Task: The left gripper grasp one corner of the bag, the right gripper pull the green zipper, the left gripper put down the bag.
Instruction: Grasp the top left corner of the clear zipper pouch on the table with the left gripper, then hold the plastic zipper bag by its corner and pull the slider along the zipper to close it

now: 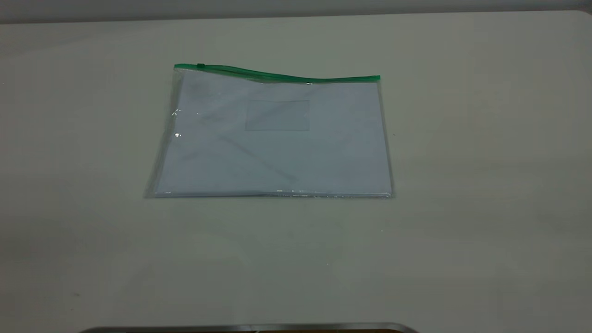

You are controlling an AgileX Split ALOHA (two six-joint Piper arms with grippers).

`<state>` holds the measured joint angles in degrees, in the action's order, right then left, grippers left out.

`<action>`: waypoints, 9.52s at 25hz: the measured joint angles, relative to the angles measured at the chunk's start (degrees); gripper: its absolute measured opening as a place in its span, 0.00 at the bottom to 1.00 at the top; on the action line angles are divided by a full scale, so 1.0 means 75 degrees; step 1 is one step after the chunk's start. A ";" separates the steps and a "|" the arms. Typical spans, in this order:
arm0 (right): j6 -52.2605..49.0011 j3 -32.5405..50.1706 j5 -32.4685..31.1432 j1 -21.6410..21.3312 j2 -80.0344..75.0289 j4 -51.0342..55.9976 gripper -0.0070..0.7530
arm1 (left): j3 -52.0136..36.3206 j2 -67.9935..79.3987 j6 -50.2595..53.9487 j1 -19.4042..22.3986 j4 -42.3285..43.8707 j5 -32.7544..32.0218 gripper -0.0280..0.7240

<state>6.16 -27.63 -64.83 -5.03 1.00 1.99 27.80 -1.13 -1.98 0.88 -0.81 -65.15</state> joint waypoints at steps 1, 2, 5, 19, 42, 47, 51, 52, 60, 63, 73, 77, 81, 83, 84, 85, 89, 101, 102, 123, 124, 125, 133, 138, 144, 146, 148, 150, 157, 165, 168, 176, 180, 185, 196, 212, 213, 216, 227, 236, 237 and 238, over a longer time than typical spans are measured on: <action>0.0000 0.0000 0.0000 0.0000 0.0000 0.0000 0.73 | 0.0000 0.0000 0.0000 0.0000 0.0000 0.0000 0.81; 0.0000 0.0000 0.0000 0.0000 0.0000 0.0000 0.73 | 0.0000 0.0000 0.0000 0.0000 0.0000 0.0000 0.81; 0.0000 0.0000 0.0000 0.0000 0.0000 0.0000 0.73 | 0.0000 0.0000 0.0000 0.0000 0.0000 0.0000 0.81; 0.0000 0.0000 0.0000 0.0000 0.0000 0.0000 0.73 | 0.0000 0.0000 0.0000 0.0000 0.0000 0.0000 0.81; 0.0000 0.0000 0.0000 0.0000 0.0000 0.0000 0.73 | 0.0228 0.1646 0.0139 0.0000 0.0030 0.0145 0.81; 0.0007 0.0000 0.0000 0.0000 0.0000 0.0000 0.73 | 0.0854 0.3513 0.0191 0.0000 0.0012 0.0924 0.81; -0.0016 0.0000 0.0000 0.0000 0.0000 0.0000 0.73 | 0.1518 0.5252 0.0191 0.0000 -0.0035 0.1616 0.81; -0.0026 0.0000 0.0000 0.0000 0.0000 0.0000 0.73 | 0.1742 0.5728 0.0191 0.0000 -0.0084 0.1770 0.81; -0.0217 0.0000 0.0000 0.0000 0.0000 -0.0014 0.73 | 0.3637 0.9108 -0.1199 0.0000 -0.1039 0.2460 0.81; -0.0217 0.0000 0.0000 0.0000 0.0000 -0.0014 0.73 | 0.4206 1.0212 -0.1960 0.0000 -0.1580 0.2698 0.81; -0.0217 0.0000 0.0000 0.0000 0.0000 -0.0014 0.73 | 0.5532 1.3270 -0.3290 0.0000 -0.2576 0.3480 0.80; -0.0217 0.0000 0.0000 0.0000 0.0000 -0.0014 0.73 | 0.6304 1.4654 -0.3797 0.0000 -0.2990 0.3512 0.80; -0.0217 0.0000 0.0000 0.0000 0.0000 -0.0021 0.73 | 0.7109 1.5791 -0.4336 0.0000 -0.3471 0.3236 0.80; -0.0217 0.0000 0.0000 0.0000 0.0000 -0.0021 0.73 | 0.7501 1.6320 -0.4725 0.0000 -0.3610 0.3067 0.80; -0.0217 0.0000 0.0000 0.0000 0.0000 -0.0021 0.73 | 0.7728 1.6523 -0.4865 0.0000 -0.3668 0.2944 0.80; -0.0227 0.0000 0.0000 0.0000 0.0000 -0.0021 0.73 | 0.7953 1.6797 -0.4995 0.0000 -0.3725 0.2842 0.80; -0.0264 0.0000 0.0000 0.0000 0.0000 -0.0021 0.73 | 0.8781 1.7635 -0.5356 0.0000 -0.3916 0.2571 0.80; -0.0442 0.0000 0.0000 0.0000 0.0000 -0.0021 0.73 | 1.0585 1.9741 -0.6645 0.0000 -0.4955 0.2208 0.80; -0.0455 0.0000 0.0000 0.0000 0.0000 -0.0021 0.73 | 1.0704 1.9852 -0.6724 0.0000 -0.5017 0.2190 0.80; -0.0477 0.0000 0.0000 0.0000 0.0000 0.0138 0.73 | 1.1508 2.0845 -0.7538 0.0008 -0.6075 0.2195 0.80; -0.0477 0.0000 0.0000 0.0000 0.0000 0.0138 0.73 | 1.1508 2.0872 -0.7546 0.0008 -0.6147 0.2201 0.80; -0.0477 0.0000 0.0000 0.0000 0.0000 0.0138 0.73 | 1.1508 2.0896 -0.7546 0.0008 -0.6232 0.2201 0.80; -0.0477 0.0006 0.0000 0.0000 0.0000 0.0138 0.73 | 1.1511 2.1164 -0.8138 0.0008 -0.7212 0.1853 0.74; -0.0477 0.0006 0.0000 0.0000 0.0000 0.0138 0.73 | 1.1517 2.1164 -0.8488 0.0008 -0.7683 0.1610 0.63; -0.0477 0.0006 0.0000 0.0000 0.0000 0.0138 0.73 | 1.1517 2.1164 -0.8566 0.0010 -0.7692 0.1444 0.36; -0.0477 0.0006 0.0000 0.0000 0.0000 0.0138 0.73 | 1.1517 2.1164 -0.8727 0.0010 -0.7692 0.1438 0.27; -0.0477 0.0006 0.0000 0.0000 0.0000 0.0138 0.73 | 1.1517 2.1164 -0.8956 0.0010 -0.7692 0.1438 0.18; -0.0477 0.0006 0.0000 0.0000 0.0000 0.0138 0.73 | 1.1517 2.1164 -0.9167 0.0010 -0.7692 0.1418 0.11; -0.0038 -0.0248 0.0161 0.0000 -0.1418 0.0206 0.73 | 1.2098 2.1164 -1.0007 0.0010 -0.7493 0.0763 0.11; 0.0994 -0.1096 0.1434 0.0000 -0.4551 0.0809 0.73 | 1.4238 2.1164 -1.0289 -0.0078 -0.6405 -0.0232 0.11; 0.1640 -0.1170 0.2207 0.0000 -0.5628 0.1371 0.73 | 1.4542 2.1164 -1.0296 -0.0232 -0.6068 -0.0232 0.11; 0.4396 -0.1176 0.4442 0.0000 -0.8485 0.3796 0.73 | 1.4618 2.1188 -1.0413 -0.1275 -0.5821 -0.0232 0.11; 0.6187 -0.1185 0.5128 0.0000 -0.9679 0.5314 0.73 | 1.4618 2.1194 -1.0584 -0.1931 -0.5813 -0.0232 0.11; 0.8612 -0.1324 0.5640 0.0000 -1.0798 0.7510 0.73 | 1.4618 2.1194 -1.1164 -0.2584 -0.5419 -0.0232 0.11; 1.2333 -0.2851 0.4329 0.0407 -1.3614 1.0221 0.73 | 1.4618 2.1194 -1.1810 -0.3358 -0.4613 -0.0232 0.11; 1.2816 -0.3881 0.4244 0.1786 -1.5733 1.0663 0.73 | 1.4618 2.1194 -1.2471 -0.3659 -0.4783 -0.0232 0.11; 1.2862 -0.3881 0.4265 0.1796 -1.5789 1.0746 0.73 | 1.4618 2.1194 -1.2471 -0.3659 -0.4874 -0.0232 0.11; 1.3076 -0.3888 0.4292 0.1813 -1.5901 1.1057 0.73 | 1.4618 2.1194 -1.2471 -0.3659 -0.5010 -0.0232 0.11; 1.3814 -0.3888 0.4332 0.1813 -1.5898 1.2319 0.73 | 1.4618 2.1194 -1.2488 -0.3686 -0.5182 -0.0232 0.11; 1.3814 -0.3888 0.4332 0.1813 -1.5898 1.2374 0.73 | 1.4618 2.1194 -1.2495 -0.3992 -0.5219 0.0072 0.11; 1.3814 -0.3888 0.4332 0.1813 -1.5898 1.2374 0.73 | 1.4618 2.1194 -1.2495 -0.4008 -0.5219 0.0149 0.11; 1.3806 -0.3888 0.4325 0.1813 -1.5898 1.2366 0.73 | 1.4618 2.1194 -1.2495 -0.4017 -0.5219 0.0203 0.11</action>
<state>109.71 -56.79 -32.39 8.57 -118.23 94.74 137.44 157.82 -95.69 -29.25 -39.95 -63.63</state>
